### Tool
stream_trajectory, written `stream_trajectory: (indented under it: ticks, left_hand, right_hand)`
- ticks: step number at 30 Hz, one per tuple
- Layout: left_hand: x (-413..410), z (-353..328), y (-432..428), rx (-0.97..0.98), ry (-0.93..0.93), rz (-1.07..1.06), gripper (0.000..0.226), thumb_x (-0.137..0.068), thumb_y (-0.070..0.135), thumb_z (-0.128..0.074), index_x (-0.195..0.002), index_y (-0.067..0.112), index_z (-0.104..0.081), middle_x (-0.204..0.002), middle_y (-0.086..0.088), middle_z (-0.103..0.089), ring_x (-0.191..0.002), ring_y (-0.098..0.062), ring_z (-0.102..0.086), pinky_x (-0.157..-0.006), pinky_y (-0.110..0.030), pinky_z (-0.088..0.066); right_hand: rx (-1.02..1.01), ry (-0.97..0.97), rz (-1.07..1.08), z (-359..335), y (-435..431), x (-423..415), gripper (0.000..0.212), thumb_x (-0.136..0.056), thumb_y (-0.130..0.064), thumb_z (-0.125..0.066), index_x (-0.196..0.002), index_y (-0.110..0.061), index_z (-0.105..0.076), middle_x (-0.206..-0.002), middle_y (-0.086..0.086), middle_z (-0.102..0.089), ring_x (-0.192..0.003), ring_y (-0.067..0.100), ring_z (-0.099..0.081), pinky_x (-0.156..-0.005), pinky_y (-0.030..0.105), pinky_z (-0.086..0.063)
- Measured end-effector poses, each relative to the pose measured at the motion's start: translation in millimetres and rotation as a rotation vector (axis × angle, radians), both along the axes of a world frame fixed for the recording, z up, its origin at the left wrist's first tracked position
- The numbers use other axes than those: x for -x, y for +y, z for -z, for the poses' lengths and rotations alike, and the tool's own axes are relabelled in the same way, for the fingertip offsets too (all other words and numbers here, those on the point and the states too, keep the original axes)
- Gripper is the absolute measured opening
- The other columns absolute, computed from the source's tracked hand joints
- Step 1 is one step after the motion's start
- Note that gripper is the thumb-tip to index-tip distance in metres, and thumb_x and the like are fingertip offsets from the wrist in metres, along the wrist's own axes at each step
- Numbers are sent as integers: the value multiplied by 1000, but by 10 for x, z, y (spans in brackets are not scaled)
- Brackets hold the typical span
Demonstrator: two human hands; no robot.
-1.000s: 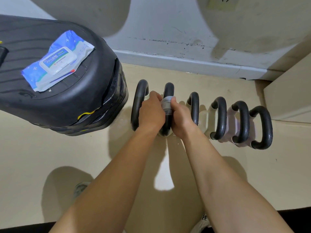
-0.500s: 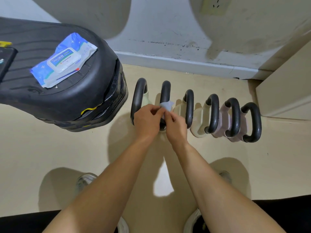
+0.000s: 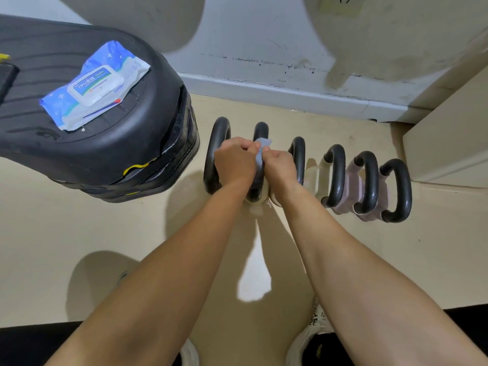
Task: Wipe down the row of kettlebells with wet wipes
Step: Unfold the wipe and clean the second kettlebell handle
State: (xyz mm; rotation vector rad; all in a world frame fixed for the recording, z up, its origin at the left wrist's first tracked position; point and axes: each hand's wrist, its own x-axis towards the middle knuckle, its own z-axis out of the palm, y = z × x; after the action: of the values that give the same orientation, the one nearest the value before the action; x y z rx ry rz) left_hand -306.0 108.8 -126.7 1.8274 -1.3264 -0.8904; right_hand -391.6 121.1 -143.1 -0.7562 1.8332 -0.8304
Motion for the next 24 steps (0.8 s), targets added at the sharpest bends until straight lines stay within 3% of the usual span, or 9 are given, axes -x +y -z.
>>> stream_trajectory:
  ticks: [3,7,10,14,16,19,21,24]
  left_hand:
    - [-81,12,193,-41,22,20,14,-88,23,-69,-84,13,-79,-80,4,-75,-76,-10,-67,-75,-18,-51]
    - [-197,162,581,-82,122,-19,11,-89,25,-72,-88,14,-74,-78,9,-70,-69,0,-64,-62,-6,-46]
    - [-242,304,817,-106,151,-66,8,-88,24,-73,-83,18,-72,-75,12,-69,-68,3,-62,-63,-7,-46]
    - [-250,482,972,-186,238,-162,2,-88,22,-74,-88,21,-75,-76,17,-69,-71,8,-62,-64,-2,-45]
    - [-249,587,991,-249,343,-224,4,-87,19,-74,-90,18,-77,-81,9,-74,-75,-1,-68,-73,-9,-51]
    - [-237,668,964,-340,593,-320,8,-90,8,-71,-86,13,-74,-85,-5,-75,-80,-19,-72,-79,-28,-59]
    - [-224,667,906,-358,664,-340,13,-92,4,-67,-82,11,-71,-80,-5,-72,-75,-18,-69,-73,-25,-57]
    - [-216,654,838,-370,583,-309,15,-93,7,-66,-80,13,-68,-79,-3,-70,-76,-20,-69,-79,-32,-59]
  right_hand:
    - [133,-16,-12,85,342,-102,43,-107,-31,-42,-72,-15,-60,-69,2,-63,-68,20,-58,-67,32,-45]
    - [228,21,22,277,780,-304,35,-109,-34,-39,-101,-25,-72,-91,-6,-74,-85,13,-68,-76,32,-53]
    - [247,159,6,457,987,-379,32,-109,-33,-39,-112,-24,-70,-96,-4,-73,-91,16,-67,-72,27,-48]
    - [336,309,-69,699,1112,-358,24,-108,-24,-43,-109,-18,-66,-95,-8,-65,-100,25,-60,-78,21,-41]
    - [313,391,-110,774,1130,-339,23,-107,-22,-44,-117,-17,-64,-110,-7,-66,-110,30,-56,-87,24,-41]
    - [236,447,-160,873,1142,-288,40,-109,-31,-42,-147,-26,-53,-142,-3,-56,-129,23,-46,-107,24,-36]
    - [232,440,-177,902,1133,-261,41,-108,-30,-42,-148,-26,-52,-140,0,-55,-128,24,-49,-108,27,-39]
    - [237,438,-164,834,1117,-251,36,-108,-28,-44,-141,-21,-57,-126,1,-55,-113,20,-55,-96,30,-46]
